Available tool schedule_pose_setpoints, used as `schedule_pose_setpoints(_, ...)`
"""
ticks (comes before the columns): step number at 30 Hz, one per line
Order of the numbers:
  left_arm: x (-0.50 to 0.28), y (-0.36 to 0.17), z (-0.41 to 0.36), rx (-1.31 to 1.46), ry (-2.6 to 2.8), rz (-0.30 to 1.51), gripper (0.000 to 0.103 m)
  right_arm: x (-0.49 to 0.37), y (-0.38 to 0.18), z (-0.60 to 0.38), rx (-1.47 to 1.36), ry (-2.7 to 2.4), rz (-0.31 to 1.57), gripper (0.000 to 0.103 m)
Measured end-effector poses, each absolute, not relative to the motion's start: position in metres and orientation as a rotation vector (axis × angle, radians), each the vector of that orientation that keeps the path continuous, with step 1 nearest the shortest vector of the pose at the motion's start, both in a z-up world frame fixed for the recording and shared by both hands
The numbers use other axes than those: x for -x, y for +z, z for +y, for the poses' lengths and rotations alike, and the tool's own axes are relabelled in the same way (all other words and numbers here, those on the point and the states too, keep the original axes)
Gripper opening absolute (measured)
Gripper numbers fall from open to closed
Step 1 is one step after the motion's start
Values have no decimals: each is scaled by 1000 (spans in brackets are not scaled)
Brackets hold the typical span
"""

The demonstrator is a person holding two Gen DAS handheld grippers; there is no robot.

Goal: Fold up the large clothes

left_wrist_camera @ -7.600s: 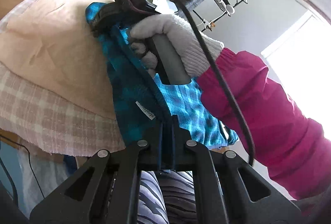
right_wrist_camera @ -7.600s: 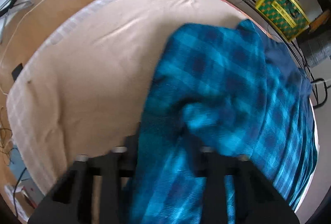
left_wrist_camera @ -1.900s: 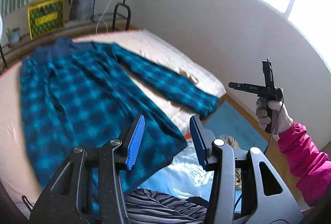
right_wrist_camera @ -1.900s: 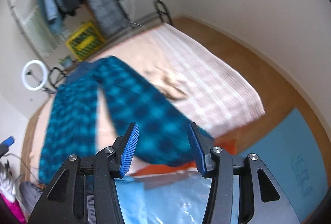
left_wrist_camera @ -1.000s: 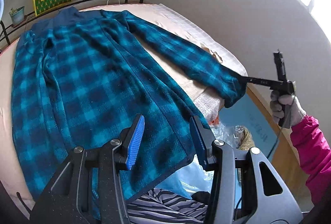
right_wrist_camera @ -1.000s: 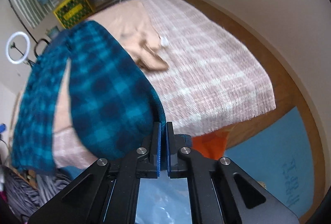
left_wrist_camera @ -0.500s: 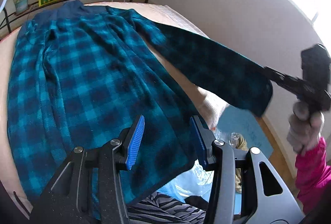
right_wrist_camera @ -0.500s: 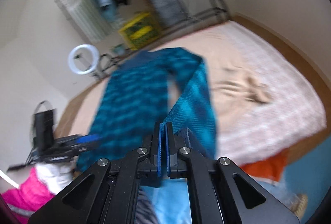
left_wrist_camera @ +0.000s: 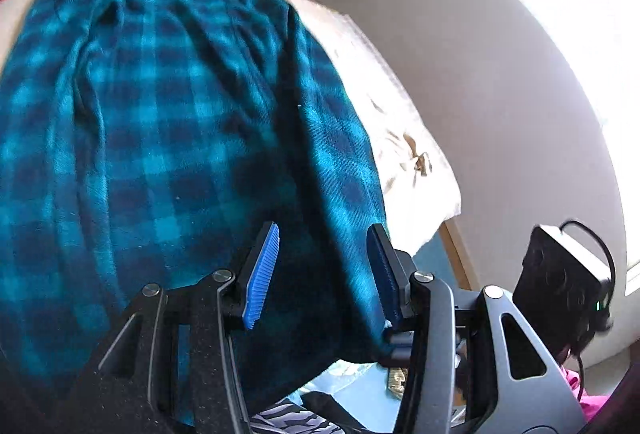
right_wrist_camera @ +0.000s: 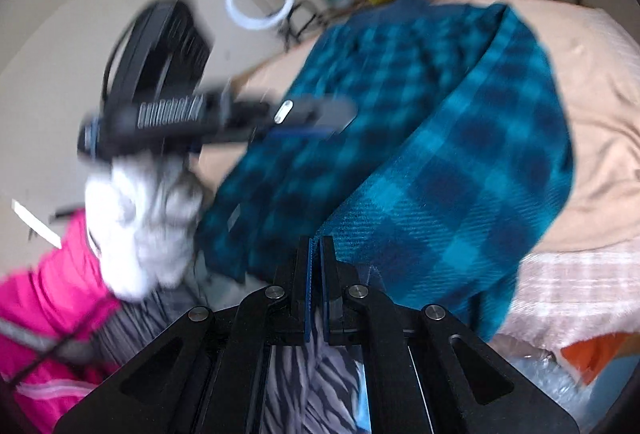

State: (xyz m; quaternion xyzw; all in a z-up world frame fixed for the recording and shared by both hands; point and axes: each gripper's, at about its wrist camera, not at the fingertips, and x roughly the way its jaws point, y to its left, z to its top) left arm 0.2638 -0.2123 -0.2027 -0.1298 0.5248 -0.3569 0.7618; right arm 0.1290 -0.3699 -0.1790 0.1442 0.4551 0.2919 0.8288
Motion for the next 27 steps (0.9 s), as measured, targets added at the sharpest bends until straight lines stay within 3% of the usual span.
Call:
schedule_pose_setpoints(7,-272,-238,-242,225,-747,1202,52,-143,-162,-402,-308,628,950,12)
schedule_pose_setpoints(11,-272,-256,-254,267,-778,1237,52,-176,-141,-434,-300,475,883,40)
schedule_pose_setpoints(13,-270,-260,-258,272,-789,1227,52,-196,-135,-445,-294,430,863,41)
schedule_pose_setpoints(15,-266,-260,-261,263,-790,1209,36,-219,-133,-456,-271,359,858,41)
schedule_pose_setpoints(16,-267,-261,-262,264,-795,1210,6,-232,-132,-461,-263,333,859,41)
schedule_pose_setpoints(17,-267,-261,-263,277,-806,1213,0,-248,-133,-465,-255,327,890,41)
schedule_pose_setpoints(27,-248,-225,-265,350,-934,1119,0,-369,-148,-466,-217,176,925,41)
